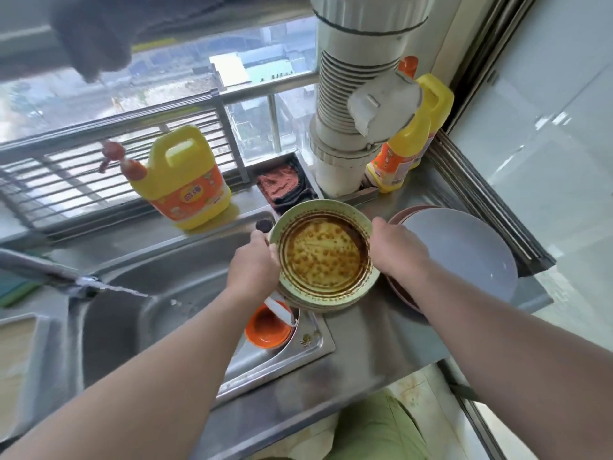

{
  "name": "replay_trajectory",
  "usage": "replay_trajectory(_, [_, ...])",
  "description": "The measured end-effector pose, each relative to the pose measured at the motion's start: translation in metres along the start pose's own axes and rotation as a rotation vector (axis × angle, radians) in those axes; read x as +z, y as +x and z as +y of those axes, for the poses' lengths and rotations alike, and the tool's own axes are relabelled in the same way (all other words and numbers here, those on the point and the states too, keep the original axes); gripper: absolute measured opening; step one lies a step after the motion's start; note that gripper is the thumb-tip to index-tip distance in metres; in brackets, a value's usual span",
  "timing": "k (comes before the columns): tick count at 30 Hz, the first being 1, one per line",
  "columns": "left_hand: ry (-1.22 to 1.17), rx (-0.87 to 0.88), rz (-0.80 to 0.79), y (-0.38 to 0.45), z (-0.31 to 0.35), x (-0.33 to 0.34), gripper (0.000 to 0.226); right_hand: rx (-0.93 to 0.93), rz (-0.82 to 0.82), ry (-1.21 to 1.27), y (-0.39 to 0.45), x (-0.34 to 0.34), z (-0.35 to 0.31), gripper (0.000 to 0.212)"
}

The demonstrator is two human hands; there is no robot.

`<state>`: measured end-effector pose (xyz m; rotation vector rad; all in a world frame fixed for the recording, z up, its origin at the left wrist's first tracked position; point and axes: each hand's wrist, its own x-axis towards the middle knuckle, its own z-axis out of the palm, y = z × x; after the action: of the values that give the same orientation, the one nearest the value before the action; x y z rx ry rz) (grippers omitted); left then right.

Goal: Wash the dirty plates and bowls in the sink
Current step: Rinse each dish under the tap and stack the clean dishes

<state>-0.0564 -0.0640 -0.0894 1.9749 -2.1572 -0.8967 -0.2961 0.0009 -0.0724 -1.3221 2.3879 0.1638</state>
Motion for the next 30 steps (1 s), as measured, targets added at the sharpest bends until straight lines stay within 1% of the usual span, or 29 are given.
replay_trajectory(2, [0.033,0.015,0.008,-0.001,0.001,0.001,0.021,0.003,0.011,0.024,-0.001,-0.003,0.0,0.014])
replay_trajectory(5, [-0.009,-0.004,0.006,-0.001,-0.001,-0.002,0.018,-0.022,0.055,0.16,-0.005,-0.013,0.002,0.025])
replay_trajectory(8, [-0.23,-0.076,0.008,-0.005,-0.013,-0.007,0.019,-0.122,0.17,0.297,-0.019,-0.026,-0.003,0.032])
replay_trajectory(11, [-0.429,-0.112,0.064,-0.014,-0.034,-0.012,0.023,-0.211,0.262,0.346,-0.041,-0.035,-0.024,0.032])
replay_trajectory(14, [-0.552,-0.202,0.104,-0.023,-0.063,-0.017,0.026,-0.299,0.275,0.338,-0.064,-0.036,-0.059,0.03])
replay_trajectory(16, [-0.591,-0.296,0.114,-0.03,-0.09,-0.019,0.031,-0.345,0.233,0.314,-0.075,-0.03,-0.084,0.024])
replay_trajectory(19, [-0.594,-0.412,0.094,-0.042,-0.135,-0.028,0.034,-0.352,0.076,0.278,-0.088,-0.014,-0.122,0.009])
replay_trajectory(20, [-0.588,-0.43,0.085,-0.047,-0.15,-0.033,0.033,-0.336,0.027,0.264,-0.091,-0.006,-0.135,0.01])
replay_trajectory(23, [-0.568,-0.471,0.106,-0.059,-0.187,-0.055,0.031,-0.275,-0.068,0.204,-0.101,0.023,-0.168,0.034])
replay_trajectory(24, [-0.545,-0.479,0.122,-0.063,-0.198,-0.063,0.03,-0.261,-0.1,0.179,-0.102,0.034,-0.178,0.037])
replay_trajectory(28, [-0.382,-0.438,0.173,-0.077,-0.235,-0.096,0.027,-0.266,-0.188,0.121,-0.107,0.081,-0.213,0.025])
replay_trajectory(30, [-0.335,-0.429,0.195,-0.08,-0.251,-0.109,0.027,-0.288,-0.219,0.116,-0.113,0.102,-0.23,0.024])
